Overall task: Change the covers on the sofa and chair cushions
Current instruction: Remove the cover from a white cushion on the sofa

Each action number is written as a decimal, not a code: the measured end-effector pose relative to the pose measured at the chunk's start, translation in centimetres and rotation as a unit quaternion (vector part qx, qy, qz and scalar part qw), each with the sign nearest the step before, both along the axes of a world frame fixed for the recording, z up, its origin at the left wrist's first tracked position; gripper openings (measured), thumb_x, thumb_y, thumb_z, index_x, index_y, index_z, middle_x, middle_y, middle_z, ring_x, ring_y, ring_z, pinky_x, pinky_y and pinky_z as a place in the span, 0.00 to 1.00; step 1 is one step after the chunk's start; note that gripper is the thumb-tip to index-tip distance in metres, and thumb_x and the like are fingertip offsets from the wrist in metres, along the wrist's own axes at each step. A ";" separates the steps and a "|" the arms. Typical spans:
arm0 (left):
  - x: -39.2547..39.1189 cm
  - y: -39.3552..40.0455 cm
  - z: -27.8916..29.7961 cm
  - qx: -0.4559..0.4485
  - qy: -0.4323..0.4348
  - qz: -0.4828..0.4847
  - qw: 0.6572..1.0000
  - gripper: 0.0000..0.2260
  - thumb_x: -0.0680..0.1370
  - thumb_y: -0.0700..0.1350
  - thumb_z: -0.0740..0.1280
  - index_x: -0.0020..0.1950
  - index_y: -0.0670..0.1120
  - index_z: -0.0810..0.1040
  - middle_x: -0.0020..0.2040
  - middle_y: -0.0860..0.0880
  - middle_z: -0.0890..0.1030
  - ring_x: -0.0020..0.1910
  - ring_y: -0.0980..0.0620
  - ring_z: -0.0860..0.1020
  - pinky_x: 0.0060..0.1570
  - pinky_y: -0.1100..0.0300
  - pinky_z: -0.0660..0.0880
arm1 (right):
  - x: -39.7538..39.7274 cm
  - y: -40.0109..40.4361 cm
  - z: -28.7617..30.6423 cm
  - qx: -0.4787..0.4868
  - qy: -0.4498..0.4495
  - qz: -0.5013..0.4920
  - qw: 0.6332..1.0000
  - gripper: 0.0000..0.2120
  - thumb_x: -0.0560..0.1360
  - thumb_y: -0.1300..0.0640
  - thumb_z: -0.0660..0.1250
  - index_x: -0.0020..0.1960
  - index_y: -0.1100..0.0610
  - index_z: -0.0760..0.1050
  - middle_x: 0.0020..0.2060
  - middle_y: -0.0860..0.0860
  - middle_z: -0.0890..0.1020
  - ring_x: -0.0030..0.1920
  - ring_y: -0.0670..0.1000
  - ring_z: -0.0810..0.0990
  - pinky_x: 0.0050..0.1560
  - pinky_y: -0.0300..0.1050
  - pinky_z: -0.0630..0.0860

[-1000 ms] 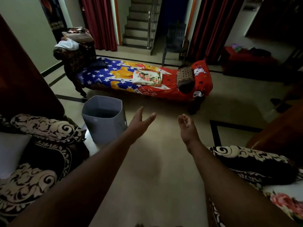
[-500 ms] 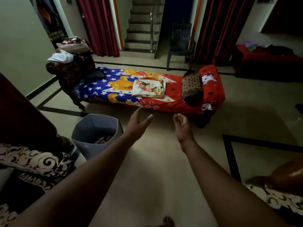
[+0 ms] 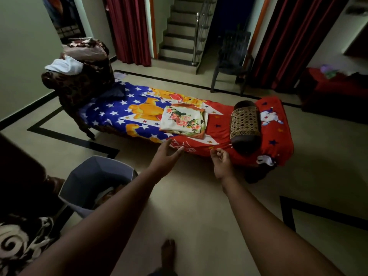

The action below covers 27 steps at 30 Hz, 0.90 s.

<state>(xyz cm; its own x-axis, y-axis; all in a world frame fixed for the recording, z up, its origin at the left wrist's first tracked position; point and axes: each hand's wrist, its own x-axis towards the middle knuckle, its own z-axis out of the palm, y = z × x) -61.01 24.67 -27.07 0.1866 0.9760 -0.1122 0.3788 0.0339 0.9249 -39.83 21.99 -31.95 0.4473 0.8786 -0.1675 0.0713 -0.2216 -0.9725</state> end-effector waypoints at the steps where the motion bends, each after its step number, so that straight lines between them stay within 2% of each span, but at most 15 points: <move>1: 0.2 2.5 -0.4 -0.010 -0.003 -0.004 1.000 0.31 0.78 0.60 0.70 0.78 0.52 0.66 0.68 0.59 0.67 0.67 0.58 0.68 0.58 0.61 0.71 | 0.3 2.3 -0.3 -0.008 -0.004 0.001 1.000 0.25 0.80 0.47 0.66 0.71 0.59 0.68 0.61 0.53 0.73 0.62 0.52 0.73 0.59 0.43 0.68; 5: 0.4 10.6 -1.7 -0.045 0.004 -0.013 0.999 0.31 0.78 0.60 0.70 0.77 0.53 0.66 0.73 0.51 0.70 0.67 0.55 0.71 0.60 0.56 0.75 | 1.5 8.4 -1.2 -0.050 -0.026 0.017 0.998 0.26 0.80 0.45 0.65 0.72 0.58 0.67 0.64 0.53 0.72 0.64 0.52 0.72 0.61 0.44 0.68; 9: 1.3 17.9 -2.3 -0.069 0.015 -0.018 0.997 0.29 0.79 0.56 0.70 0.78 0.49 0.66 0.73 0.47 0.71 0.58 0.59 0.71 0.47 0.68 0.71 | 3.5 14.8 -1.9 -0.076 -0.036 0.019 0.996 0.26 0.79 0.43 0.66 0.72 0.56 0.68 0.65 0.53 0.72 0.64 0.52 0.73 0.66 0.50 0.71; 10: 1.7 19.4 -2.6 -0.074 0.019 -0.015 0.997 0.29 0.80 0.55 0.70 0.78 0.49 0.66 0.73 0.47 0.70 0.58 0.59 0.71 0.47 0.68 0.71 | 4.0 16.3 -2.2 -0.083 -0.037 0.019 0.996 0.26 0.79 0.44 0.66 0.72 0.56 0.68 0.64 0.53 0.73 0.64 0.53 0.73 0.67 0.51 0.71; 14: 3.8 26.2 -4.1 -0.099 0.034 -0.010 0.994 0.28 0.81 0.54 0.68 0.78 0.47 0.66 0.74 0.44 0.70 0.59 0.57 0.69 0.53 0.62 0.72 | 6.5 23.0 -3.9 -0.101 -0.018 0.022 0.994 0.24 0.80 0.47 0.67 0.71 0.58 0.69 0.64 0.55 0.74 0.63 0.53 0.74 0.63 0.49 0.72; 17: 5.9 30.9 -5.7 -0.112 0.048 0.006 0.993 0.26 0.81 0.53 0.68 0.77 0.47 0.66 0.73 0.43 0.71 0.57 0.58 0.70 0.44 0.68 0.72 | 8.7 28.6 -5.8 -0.106 0.000 0.039 0.994 0.24 0.80 0.49 0.67 0.72 0.58 0.68 0.63 0.55 0.75 0.63 0.52 0.74 0.60 0.46 0.71; 19: 7.1 33.9 -6.5 -0.127 0.059 0.026 0.990 0.28 0.81 0.55 0.68 0.78 0.47 0.65 0.74 0.43 0.71 0.58 0.57 0.72 0.49 0.64 0.75 | 10.2 32.4 -6.9 -0.106 0.005 0.052 0.993 0.23 0.80 0.48 0.67 0.71 0.57 0.69 0.62 0.54 0.75 0.63 0.53 0.74 0.61 0.47 0.71; 21: 8.1 36.7 -7.2 -0.143 0.073 0.054 0.986 0.31 0.81 0.56 0.68 0.80 0.48 0.62 0.76 0.44 0.69 0.65 0.51 0.73 0.57 0.57 0.76 | 11.7 36.3 -7.7 -0.115 0.017 0.070 0.991 0.19 0.80 0.49 0.67 0.67 0.56 0.71 0.60 0.54 0.76 0.61 0.53 0.75 0.63 0.50 0.73; 23: 8.9 39.1 -7.7 -0.154 0.091 0.066 0.982 0.32 0.80 0.57 0.68 0.81 0.48 0.61 0.77 0.44 0.68 0.71 0.47 0.72 0.59 0.54 0.75 | 12.9 39.6 -8.5 -0.123 0.027 0.078 0.989 0.15 0.80 0.48 0.67 0.63 0.53 0.72 0.59 0.54 0.77 0.60 0.53 0.76 0.64 0.52 0.74; 27: 10.1 44.5 -9.0 -0.165 0.116 0.087 0.976 0.33 0.80 0.58 0.67 0.81 0.47 0.60 0.79 0.43 0.65 0.74 0.45 0.69 0.66 0.50 0.73 | 14.5 46.1 -10.2 -0.139 0.024 0.081 0.987 0.19 0.80 0.48 0.68 0.66 0.57 0.73 0.59 0.54 0.79 0.58 0.52 0.77 0.58 0.46 0.72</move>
<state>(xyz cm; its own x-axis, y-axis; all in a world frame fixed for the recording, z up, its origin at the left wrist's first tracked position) -50.94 69.21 -36.03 -0.0461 0.8945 -0.4447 0.5381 0.3973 0.7434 -25.29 68.13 -42.14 0.2909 0.8553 -0.4288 0.0826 -0.4690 -0.8793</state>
